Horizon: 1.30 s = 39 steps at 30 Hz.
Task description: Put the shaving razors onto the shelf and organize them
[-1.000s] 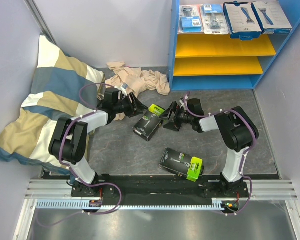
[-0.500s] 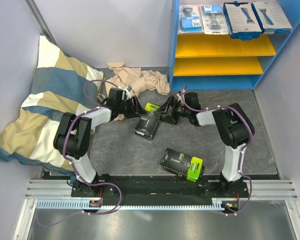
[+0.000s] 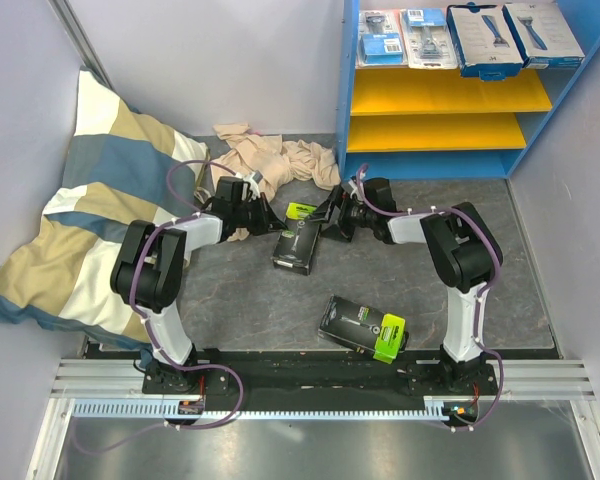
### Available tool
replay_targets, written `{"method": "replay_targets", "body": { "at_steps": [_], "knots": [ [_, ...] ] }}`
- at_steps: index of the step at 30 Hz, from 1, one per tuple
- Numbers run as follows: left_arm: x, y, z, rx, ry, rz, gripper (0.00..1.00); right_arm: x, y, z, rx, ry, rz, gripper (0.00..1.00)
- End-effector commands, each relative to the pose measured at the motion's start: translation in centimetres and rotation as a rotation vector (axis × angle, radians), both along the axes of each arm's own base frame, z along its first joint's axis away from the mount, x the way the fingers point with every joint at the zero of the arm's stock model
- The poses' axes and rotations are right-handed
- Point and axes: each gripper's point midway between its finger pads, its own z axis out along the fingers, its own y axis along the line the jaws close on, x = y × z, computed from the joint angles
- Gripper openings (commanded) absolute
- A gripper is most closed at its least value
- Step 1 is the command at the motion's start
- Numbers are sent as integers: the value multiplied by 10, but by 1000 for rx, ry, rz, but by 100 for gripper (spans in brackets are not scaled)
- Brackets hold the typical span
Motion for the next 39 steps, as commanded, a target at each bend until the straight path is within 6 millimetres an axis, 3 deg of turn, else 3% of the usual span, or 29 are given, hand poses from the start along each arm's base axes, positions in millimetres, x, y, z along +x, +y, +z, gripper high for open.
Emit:
{"method": "replay_targets", "body": {
  "at_steps": [1,4,9,16,20,23,25,32,34,39],
  "knots": [
    [-21,-22,-13,-80,66,-57,2,-17,22,8,-27,-57,86,98],
    [-24,-27,-13,-136,96,-48,2,-25,6,-10,-137,-24,64,98],
    [-28,-32,-13,-217,129,-20,2,-40,-10,-19,-205,-3,46,98],
    [-23,-26,7,-311,107,35,2,-60,-22,-31,-242,34,43,98],
    [-23,-30,19,-363,116,14,2,-65,-23,-32,-210,32,33,98],
    [-24,-33,23,-386,115,5,2,-60,-11,-16,-92,-17,20,98],
    [-26,-33,23,-391,114,2,2,-64,-8,-14,-43,-2,19,93],
    [-27,-32,29,-408,81,-6,2,-64,-3,0,22,-40,30,63],
    [-27,-32,33,-413,67,-11,11,-63,-4,7,28,-58,28,56],
    [-24,-23,45,-396,9,-10,53,-60,-6,27,26,-116,26,50]
  ]
}}
